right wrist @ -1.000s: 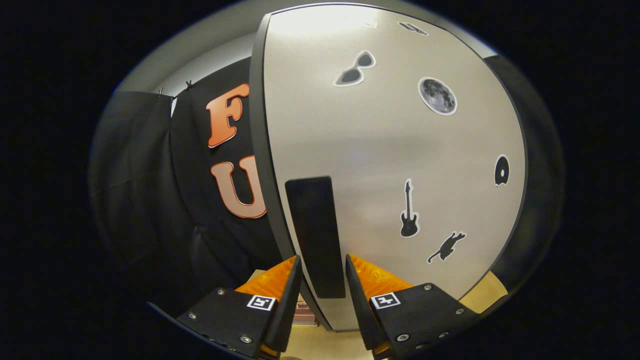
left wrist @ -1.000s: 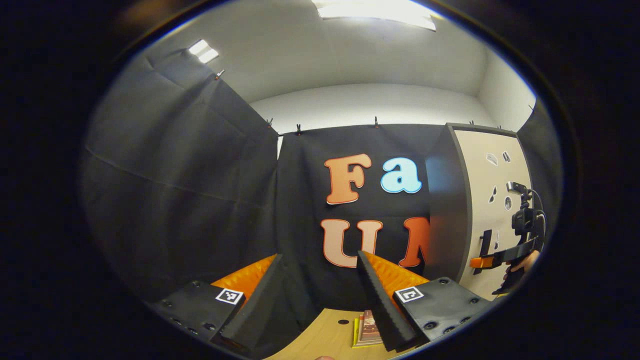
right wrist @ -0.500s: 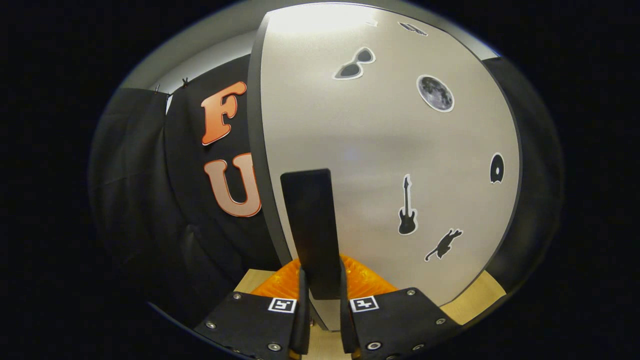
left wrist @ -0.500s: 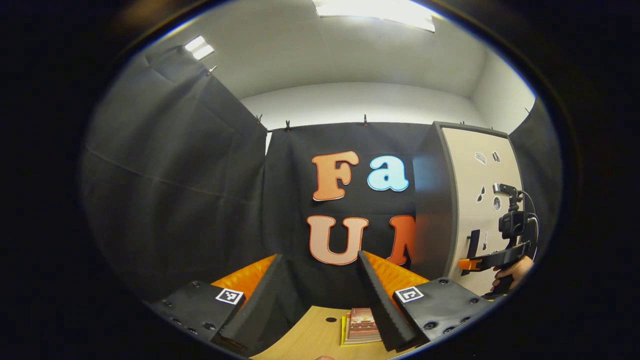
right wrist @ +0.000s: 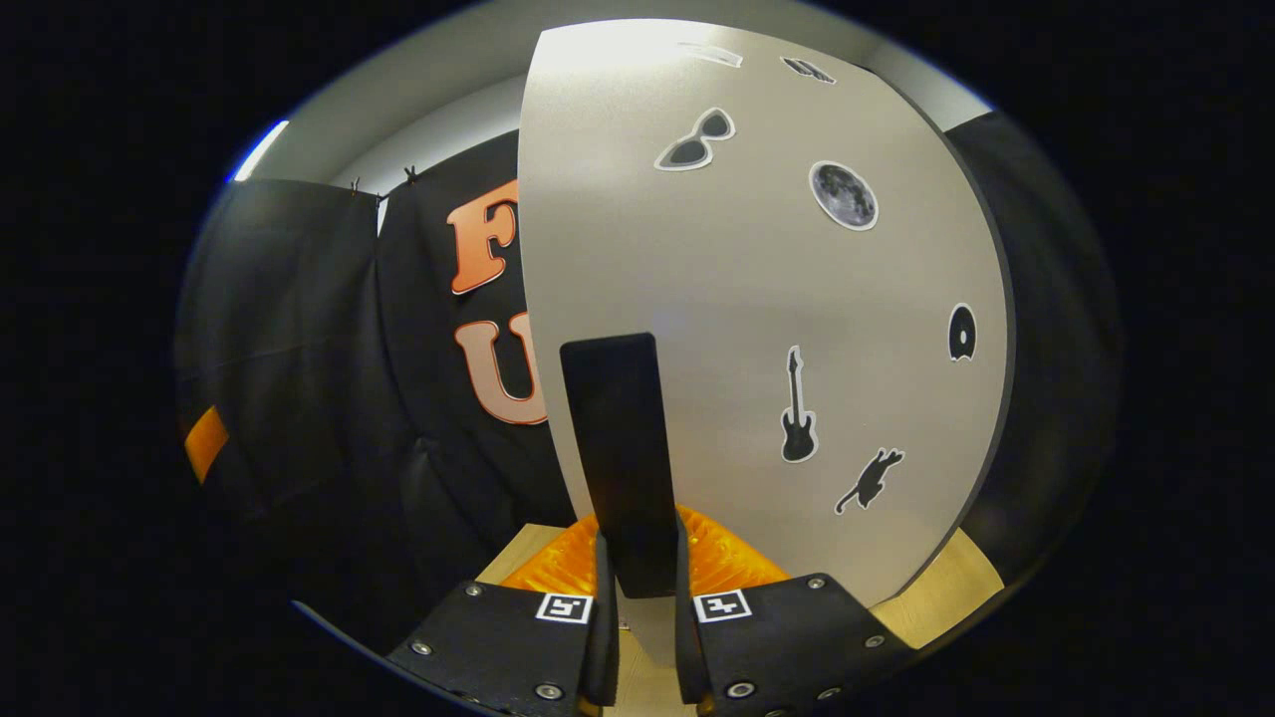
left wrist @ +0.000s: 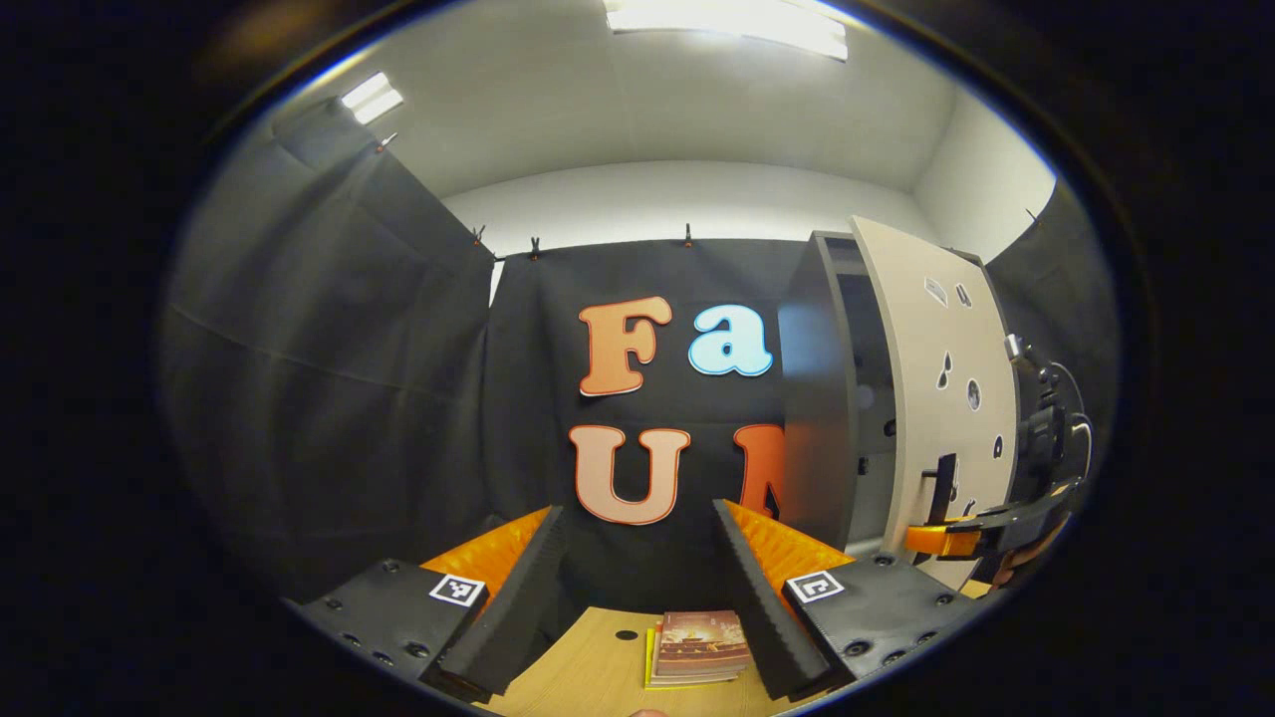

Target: Open the cabinet door with the right hand, grasp the bottle in the cabinet with the left hand and place it on the coaster, then close the cabinet door with the right hand.

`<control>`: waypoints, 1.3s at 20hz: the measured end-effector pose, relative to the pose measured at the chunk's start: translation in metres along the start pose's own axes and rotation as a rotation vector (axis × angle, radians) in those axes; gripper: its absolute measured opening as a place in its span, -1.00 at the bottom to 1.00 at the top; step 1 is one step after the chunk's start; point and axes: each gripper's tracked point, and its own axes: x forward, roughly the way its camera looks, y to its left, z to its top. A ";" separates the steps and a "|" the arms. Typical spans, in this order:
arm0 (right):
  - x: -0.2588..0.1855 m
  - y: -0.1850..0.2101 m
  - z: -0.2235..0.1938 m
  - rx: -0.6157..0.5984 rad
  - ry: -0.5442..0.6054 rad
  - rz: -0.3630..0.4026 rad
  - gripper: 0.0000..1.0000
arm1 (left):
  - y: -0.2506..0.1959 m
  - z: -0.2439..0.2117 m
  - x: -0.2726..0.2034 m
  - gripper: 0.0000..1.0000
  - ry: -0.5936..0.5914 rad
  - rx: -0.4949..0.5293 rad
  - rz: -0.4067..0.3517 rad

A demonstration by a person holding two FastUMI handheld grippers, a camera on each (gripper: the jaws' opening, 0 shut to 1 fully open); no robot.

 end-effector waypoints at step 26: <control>-0.071 -0.035 0.004 -0.031 -0.111 0.128 -0.55 | -0.216 0.023 0.032 0.92 -0.017 -0.110 -0.327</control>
